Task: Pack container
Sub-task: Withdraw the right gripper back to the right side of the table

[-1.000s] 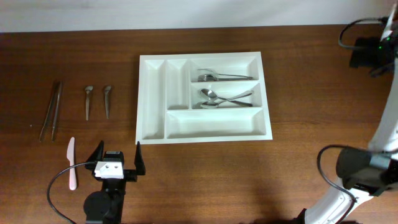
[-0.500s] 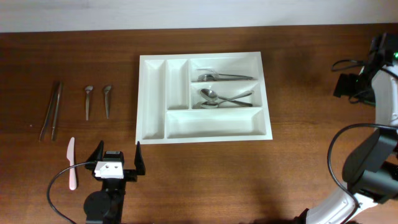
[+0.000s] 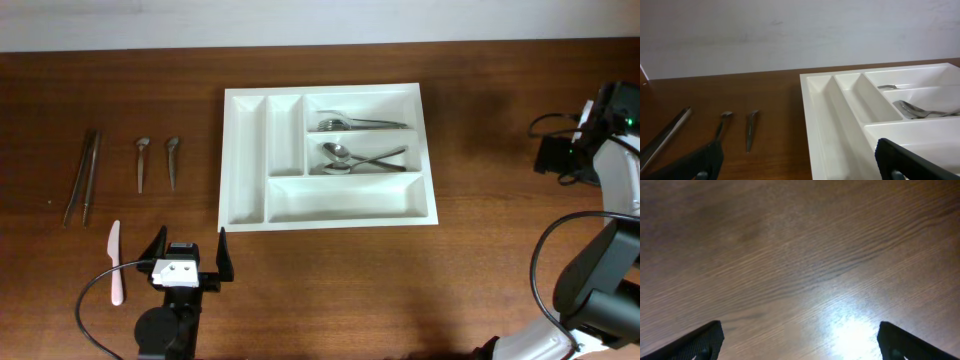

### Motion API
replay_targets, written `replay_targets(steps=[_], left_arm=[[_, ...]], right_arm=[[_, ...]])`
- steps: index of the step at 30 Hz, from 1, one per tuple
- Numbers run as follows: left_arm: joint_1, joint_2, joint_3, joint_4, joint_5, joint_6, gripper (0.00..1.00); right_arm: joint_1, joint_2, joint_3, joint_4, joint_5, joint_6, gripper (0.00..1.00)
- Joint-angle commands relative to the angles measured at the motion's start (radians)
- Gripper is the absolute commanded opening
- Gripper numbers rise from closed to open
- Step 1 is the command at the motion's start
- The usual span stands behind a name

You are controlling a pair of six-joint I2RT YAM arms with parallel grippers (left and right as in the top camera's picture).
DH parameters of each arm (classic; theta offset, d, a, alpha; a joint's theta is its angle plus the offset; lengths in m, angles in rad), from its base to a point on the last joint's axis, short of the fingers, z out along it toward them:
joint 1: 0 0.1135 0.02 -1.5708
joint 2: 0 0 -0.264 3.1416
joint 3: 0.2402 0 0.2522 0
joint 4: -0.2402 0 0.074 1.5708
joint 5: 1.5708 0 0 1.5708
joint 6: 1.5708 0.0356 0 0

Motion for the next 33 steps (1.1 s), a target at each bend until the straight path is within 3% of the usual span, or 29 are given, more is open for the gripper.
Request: replay_targets(steps=[1, 9, 28, 33], left_arm=[[0.006, -0.008, -0.002, -0.002, -0.014, -0.006, 0.99], [0.006, -0.008, -0.002, -0.002, -0.014, -0.006, 0.99], [0.011, -0.008, 0.003, 0.004, 0.032, -0.007, 0.99], [0.056, -0.002, 0.103, -0.087, -0.016, -0.006, 0.99]], right_arm=[[-0.051, -0.011, -0.032, 0.044, -0.004, -0.006, 0.99], [-0.139, -0.011, -0.052, 0.050, -0.004, -0.006, 0.99], [-0.139, -0.011, -0.052, 0.051, -0.012, -0.006, 0.99], [-0.139, -0.011, -0.052, 0.051, -0.012, -0.006, 0.99]])
